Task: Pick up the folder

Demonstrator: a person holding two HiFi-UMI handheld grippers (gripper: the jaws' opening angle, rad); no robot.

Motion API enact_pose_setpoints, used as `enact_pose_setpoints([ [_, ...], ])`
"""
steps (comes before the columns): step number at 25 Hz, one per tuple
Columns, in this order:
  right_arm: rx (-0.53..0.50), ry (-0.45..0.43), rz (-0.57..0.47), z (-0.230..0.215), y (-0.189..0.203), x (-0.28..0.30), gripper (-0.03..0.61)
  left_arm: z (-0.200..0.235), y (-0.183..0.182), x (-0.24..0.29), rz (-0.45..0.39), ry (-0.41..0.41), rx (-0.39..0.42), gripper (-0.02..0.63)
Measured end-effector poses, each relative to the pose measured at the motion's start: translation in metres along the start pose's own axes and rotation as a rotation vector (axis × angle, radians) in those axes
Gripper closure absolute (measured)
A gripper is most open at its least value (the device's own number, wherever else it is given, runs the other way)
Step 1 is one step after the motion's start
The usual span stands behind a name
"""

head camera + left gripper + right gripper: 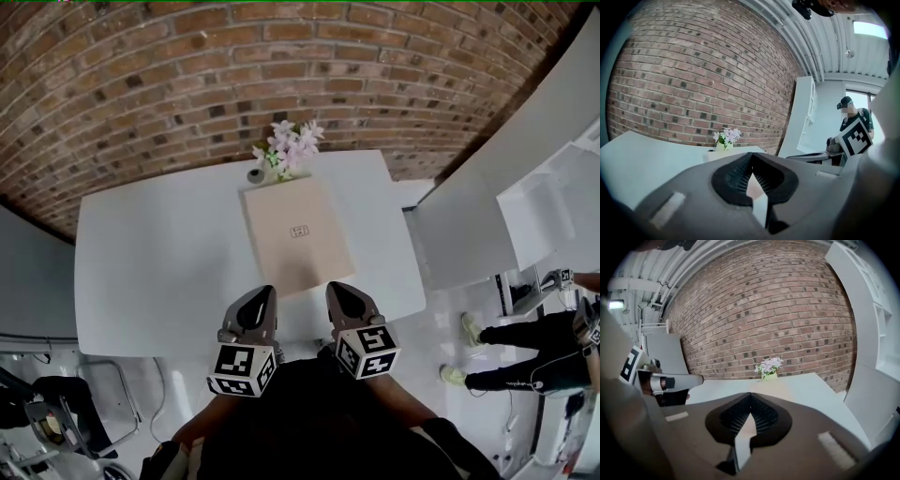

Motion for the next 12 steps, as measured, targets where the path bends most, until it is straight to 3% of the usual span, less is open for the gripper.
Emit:
enact_pose_setpoints([
  [5, -0.026, -0.016, 0.026, -0.029, -0.006, 0.015, 0.575, 0.002, 0.001, 0.023, 0.021, -0.063, -0.032, 0.612],
  [6, -0.024, -0.018, 0.033, -0.035, -0.007, 0.018, 0.575, 0.001, 0.003, 0.028, 0.034, -0.072, -0.036, 0.574],
  [8, -0.022, -0.033, 0.051, -0.046, -0.008, 0.025, 0.575, 0.001, 0.005, 0.037, 0.052, -0.087, -0.052, 0.561],
  [10, -0.023, -0.054, 0.068, -0.056, -0.010, 0.033, 0.506, 0.003, 0.005, 0.046, 0.058, -0.106, -0.068, 0.543],
  [12, -0.015, -0.070, 0.080, -0.066, -0.012, 0.041, 0.485, 0.006, 0.007, 0.054, 0.069, -0.124, -0.087, 0.513],
])
Point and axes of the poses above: the fingertips, and each gripper's own axes: x forward along the fingers, z to its left, y out of its underside, the point moved 4 cm from there along -x, backward along the fingers, and after that the axes turned 12 degrees about z, right-handed, at the moved point
